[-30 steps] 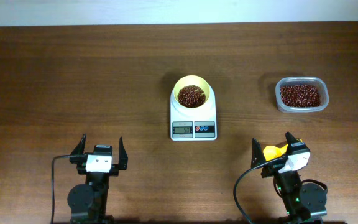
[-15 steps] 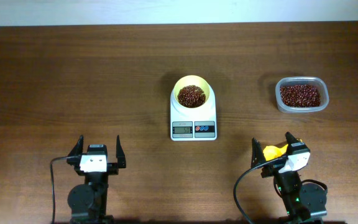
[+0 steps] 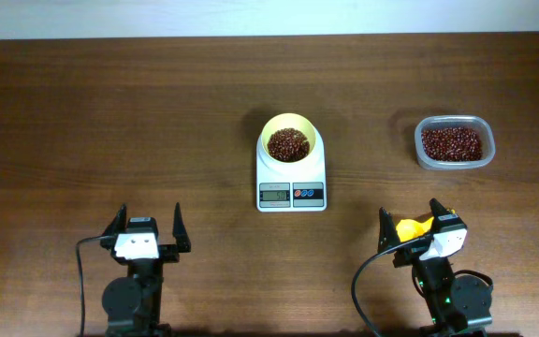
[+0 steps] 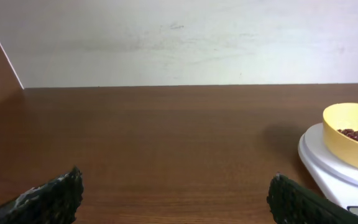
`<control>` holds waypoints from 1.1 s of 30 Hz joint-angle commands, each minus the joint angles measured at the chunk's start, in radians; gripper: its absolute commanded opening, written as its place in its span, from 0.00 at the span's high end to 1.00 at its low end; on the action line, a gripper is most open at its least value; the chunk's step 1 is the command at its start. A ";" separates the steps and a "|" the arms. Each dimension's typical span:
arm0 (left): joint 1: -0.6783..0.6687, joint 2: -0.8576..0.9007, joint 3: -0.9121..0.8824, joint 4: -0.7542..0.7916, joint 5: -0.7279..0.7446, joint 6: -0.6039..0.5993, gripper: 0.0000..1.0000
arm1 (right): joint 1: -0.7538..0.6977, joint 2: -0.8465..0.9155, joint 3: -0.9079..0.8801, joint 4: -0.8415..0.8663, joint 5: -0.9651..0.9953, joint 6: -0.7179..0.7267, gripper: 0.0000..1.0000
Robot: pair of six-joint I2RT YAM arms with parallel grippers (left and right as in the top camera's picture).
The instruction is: Scoop item into bowl and weigh 50g on scale
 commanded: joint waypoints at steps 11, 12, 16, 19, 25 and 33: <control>0.006 -0.005 -0.009 0.003 -0.015 -0.030 0.01 | 0.006 -0.008 -0.005 -0.006 0.013 0.000 0.01; 0.006 -0.005 -0.009 0.003 -0.015 -0.030 0.01 | 0.006 -0.008 -0.005 -0.006 0.012 0.000 0.01; 0.006 -0.005 -0.009 0.003 -0.015 -0.030 0.00 | 0.006 -0.008 -0.005 -0.006 0.012 0.000 0.01; 0.006 -0.005 -0.009 0.003 -0.015 -0.030 0.01 | 0.006 -0.009 -0.005 -0.006 0.012 0.000 0.01; 0.006 -0.005 -0.009 0.003 -0.015 -0.030 0.01 | 0.006 -0.009 -0.005 -0.006 0.012 0.000 0.01; 0.006 -0.005 -0.009 0.003 -0.015 -0.030 0.01 | 0.006 -0.008 -0.005 -0.006 0.016 0.000 0.01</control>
